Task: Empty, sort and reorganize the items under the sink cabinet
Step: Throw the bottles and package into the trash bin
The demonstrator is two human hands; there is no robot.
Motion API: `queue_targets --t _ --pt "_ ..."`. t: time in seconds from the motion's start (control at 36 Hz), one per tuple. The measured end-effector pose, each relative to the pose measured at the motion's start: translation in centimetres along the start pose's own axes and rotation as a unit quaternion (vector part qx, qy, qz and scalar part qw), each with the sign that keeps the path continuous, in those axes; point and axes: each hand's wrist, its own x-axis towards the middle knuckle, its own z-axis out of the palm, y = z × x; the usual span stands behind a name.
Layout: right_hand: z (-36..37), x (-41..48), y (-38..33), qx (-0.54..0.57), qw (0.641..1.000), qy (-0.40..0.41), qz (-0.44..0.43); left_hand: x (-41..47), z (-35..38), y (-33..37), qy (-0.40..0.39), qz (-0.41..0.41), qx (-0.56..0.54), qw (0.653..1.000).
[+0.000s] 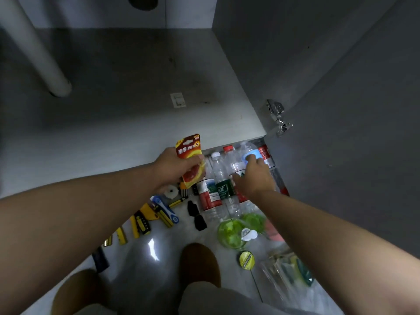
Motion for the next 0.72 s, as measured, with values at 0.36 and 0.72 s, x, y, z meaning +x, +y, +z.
queue_targets --t 0.36,0.72 --pt "2.6 1.7 -1.0 -0.100 0.987 -0.077 0.102 -1.6 -1.9 -0.4 -0.009 0.013 -0.020 1.000" --pt "-12.3 -7.8 -0.9 0.306 0.951 -0.001 0.037 -13.0 -0.1 12.7 -0.019 0.137 0.073 0.988"
